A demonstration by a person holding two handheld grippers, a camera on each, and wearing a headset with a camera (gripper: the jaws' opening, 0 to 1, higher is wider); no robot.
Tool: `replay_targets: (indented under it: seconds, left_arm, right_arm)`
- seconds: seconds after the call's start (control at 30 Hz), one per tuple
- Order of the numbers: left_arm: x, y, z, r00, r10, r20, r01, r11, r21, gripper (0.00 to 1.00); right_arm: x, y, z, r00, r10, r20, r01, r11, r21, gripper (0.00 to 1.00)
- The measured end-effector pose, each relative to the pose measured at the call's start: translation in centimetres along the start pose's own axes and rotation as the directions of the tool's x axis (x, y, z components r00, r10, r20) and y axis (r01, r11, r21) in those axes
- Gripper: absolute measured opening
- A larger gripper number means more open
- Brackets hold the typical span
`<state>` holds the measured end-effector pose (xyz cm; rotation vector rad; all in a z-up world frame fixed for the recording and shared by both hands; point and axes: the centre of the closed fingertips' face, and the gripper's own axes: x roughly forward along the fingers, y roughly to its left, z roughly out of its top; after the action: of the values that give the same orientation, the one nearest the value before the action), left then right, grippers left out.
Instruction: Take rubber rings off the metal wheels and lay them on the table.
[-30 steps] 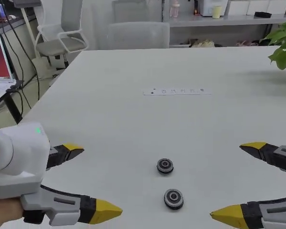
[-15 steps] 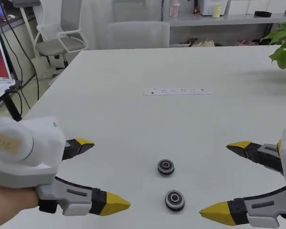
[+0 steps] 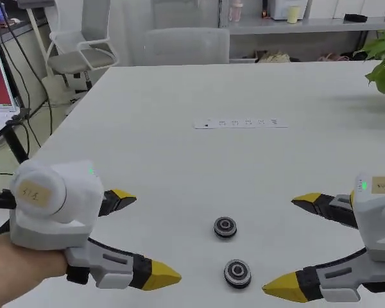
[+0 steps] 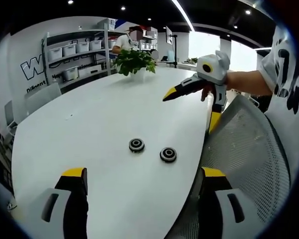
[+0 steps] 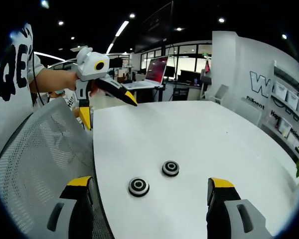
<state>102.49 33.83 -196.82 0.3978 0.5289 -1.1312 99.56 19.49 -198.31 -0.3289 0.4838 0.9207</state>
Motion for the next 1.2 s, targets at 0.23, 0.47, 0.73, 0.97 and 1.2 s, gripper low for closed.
replay_targets:
  seconds: [0.23,0.47,0.73,0.97,1.2]
  left_arm:
    - [1.0,0.1,-0.4,0.9999,-0.016,-0.006,0.016,1.0,-0.001,0.87]
    - [2.0,0.1,-0.5,0.9993,-0.035,-0.014,0.035,0.999,0.007,0.86]
    - [2.8,-0.2,-0.7,0.9981,-0.058,-0.023,0.058,0.998,0.024,0.85]
    - [3.9,-0.7,-1.4,0.9958,-0.084,-0.037,0.086,0.995,0.05,0.8]
    - [5.0,-1.2,-1.5,0.9929,-0.111,-0.043,0.114,0.99,0.078,0.75]
  right_arm:
    - [1.1,0.1,-0.4,0.9992,0.035,-0.019,-0.036,0.999,-0.031,0.94]
    - [1.6,-0.1,-1.0,0.9978,0.058,-0.033,-0.06,0.996,-0.063,0.93]
    - [2.0,-0.5,-1.4,0.9972,0.072,-0.022,-0.073,0.994,-0.08,0.9]
    - [2.4,-0.6,-1.9,0.9966,0.08,-0.02,-0.082,0.993,-0.082,0.83]
    - [2.9,-0.6,-2.8,0.9953,0.093,-0.029,-0.095,0.991,-0.095,0.76]
